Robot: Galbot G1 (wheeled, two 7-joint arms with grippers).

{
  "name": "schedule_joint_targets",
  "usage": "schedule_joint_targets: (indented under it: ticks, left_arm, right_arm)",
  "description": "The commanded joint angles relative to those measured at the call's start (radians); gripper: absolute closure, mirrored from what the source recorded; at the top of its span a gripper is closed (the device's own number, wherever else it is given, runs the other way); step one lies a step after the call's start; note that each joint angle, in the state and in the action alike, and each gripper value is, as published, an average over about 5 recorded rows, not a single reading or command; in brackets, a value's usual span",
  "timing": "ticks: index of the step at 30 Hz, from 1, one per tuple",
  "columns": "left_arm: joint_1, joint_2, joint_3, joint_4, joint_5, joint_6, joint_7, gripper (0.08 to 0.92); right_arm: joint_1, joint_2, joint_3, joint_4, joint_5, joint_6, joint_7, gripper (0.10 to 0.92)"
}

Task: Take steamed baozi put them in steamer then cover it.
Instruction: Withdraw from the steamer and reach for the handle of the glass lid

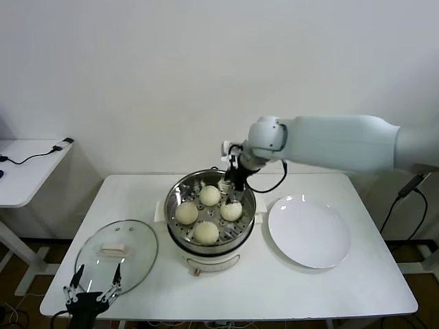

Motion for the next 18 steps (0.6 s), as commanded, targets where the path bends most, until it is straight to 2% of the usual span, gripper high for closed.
schedule_joint_targets:
  ticks: [1,3,5,9,13,18]
  left_arm:
    - [0.001,0.001,0.0,-0.002,-0.001,-0.001,0.001,0.177]
    - [-0.002,0.002,0.0,-0.002,-0.007,-0.003,0.001,0.177]
    - [-0.008,0.003,0.001,-0.001,-0.009,-0.002,0.001,0.177]
    - [-0.023,0.006,0.003,0.003,-0.009,0.0,0.001,0.177]
    - [-0.038,0.011,0.003,-0.002,-0.011,0.009,0.006,0.177]
    - [-0.058,0.019,0.0,-0.003,-0.011,0.012,0.009,0.177]
  right_arm:
    - [-0.136,-0.194,0.462,-0.119,0.129,0.096,0.494,0.203]
    - [-0.219,-0.234,0.581,-0.123,0.138,0.102,0.595,0.203]
    - [-0.311,-0.304,0.686,-0.094,0.116,0.099,0.616,0.203]
    - [-0.546,-0.479,0.874,-0.007,0.041,0.177,0.583,0.203]
    - [-0.917,-0.606,1.149,0.064,-0.045,0.309,0.529,0.203]
    - [-1.5,-0.64,1.651,0.166,-0.117,0.447,0.47,0.203]
